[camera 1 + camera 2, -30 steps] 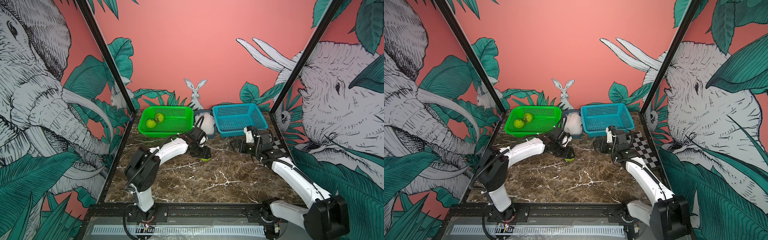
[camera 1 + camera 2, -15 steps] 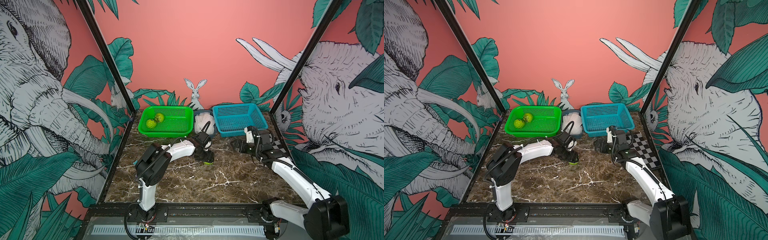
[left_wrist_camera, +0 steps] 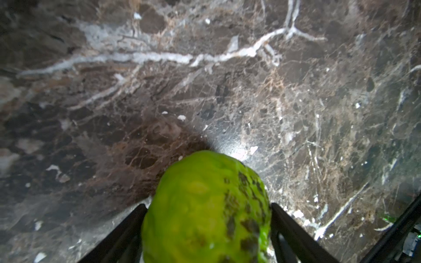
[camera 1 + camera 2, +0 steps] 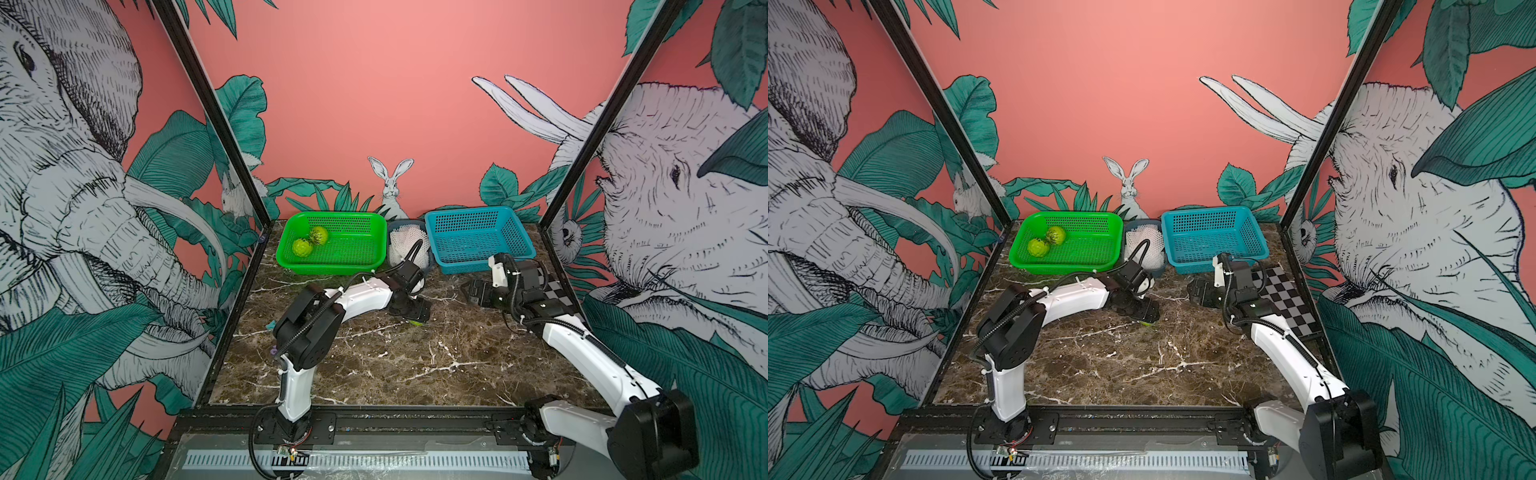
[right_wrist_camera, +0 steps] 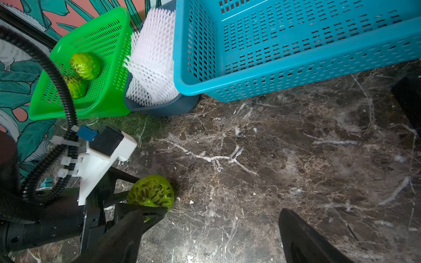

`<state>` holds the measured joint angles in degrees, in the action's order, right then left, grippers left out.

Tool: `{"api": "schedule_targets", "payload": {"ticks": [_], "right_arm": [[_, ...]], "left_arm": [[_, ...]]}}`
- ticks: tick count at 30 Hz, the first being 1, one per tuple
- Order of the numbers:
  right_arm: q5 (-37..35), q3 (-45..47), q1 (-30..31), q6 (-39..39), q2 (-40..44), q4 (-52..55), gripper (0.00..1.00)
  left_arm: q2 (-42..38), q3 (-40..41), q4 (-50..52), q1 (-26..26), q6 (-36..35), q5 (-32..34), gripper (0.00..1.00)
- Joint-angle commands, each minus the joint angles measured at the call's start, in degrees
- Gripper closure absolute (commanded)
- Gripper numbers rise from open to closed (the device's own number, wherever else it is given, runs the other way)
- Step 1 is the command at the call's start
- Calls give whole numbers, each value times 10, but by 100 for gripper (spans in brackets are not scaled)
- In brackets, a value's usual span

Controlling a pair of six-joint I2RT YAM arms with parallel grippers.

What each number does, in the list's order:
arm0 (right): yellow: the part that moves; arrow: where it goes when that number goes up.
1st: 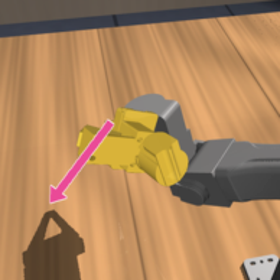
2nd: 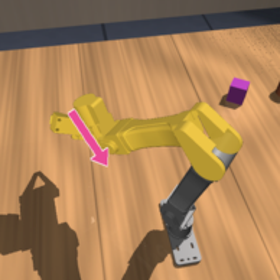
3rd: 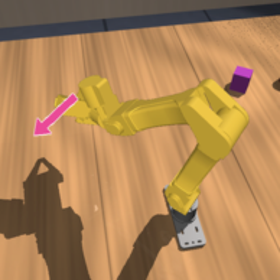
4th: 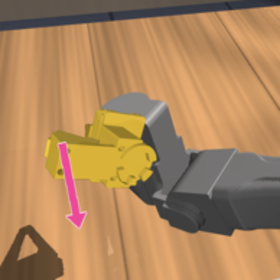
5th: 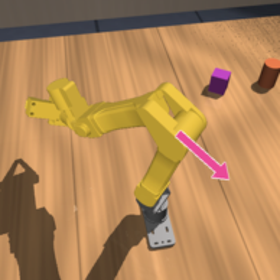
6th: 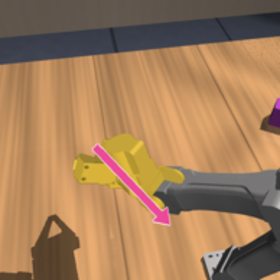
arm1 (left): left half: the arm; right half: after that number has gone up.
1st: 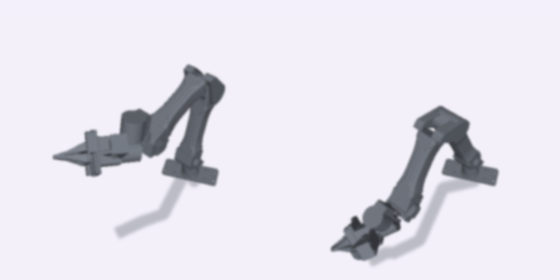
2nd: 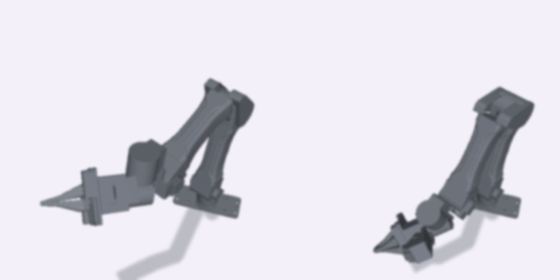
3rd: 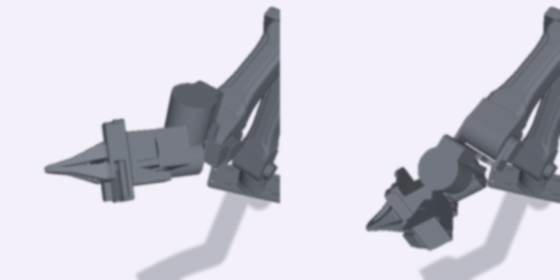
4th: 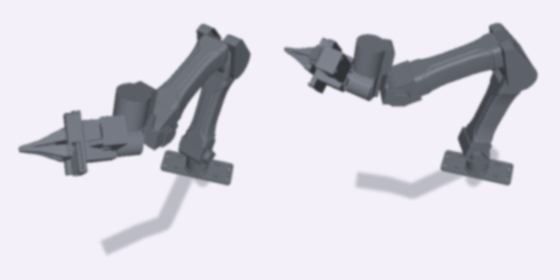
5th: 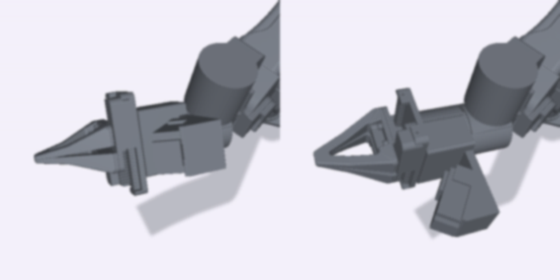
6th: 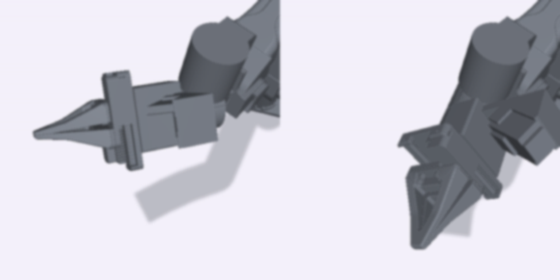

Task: Sleeve custard apples in foam nets
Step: Place the custard apple at the center of the board.

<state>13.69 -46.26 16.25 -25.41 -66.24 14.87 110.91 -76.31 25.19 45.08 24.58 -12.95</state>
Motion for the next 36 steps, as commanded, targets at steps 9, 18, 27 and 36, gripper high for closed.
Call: {"api": "schedule_targets", "payload": {"ticks": [9,18,27,36], "right_arm": [[-3,-4,4,1,-6,-13,5],[-2,5,4,-1,-3,-18,5],[-3,6,4,-3,1,-18,5],[-6,10,4,-5,2,-22,5]], "left_arm": [[-39,-21,24,-1,-2,7,21],[-48,-22,28,-1,5,10,29],[-28,-54,73,-1,-11,40,32],[-20,-84,120,6,-46,84,34]]}}
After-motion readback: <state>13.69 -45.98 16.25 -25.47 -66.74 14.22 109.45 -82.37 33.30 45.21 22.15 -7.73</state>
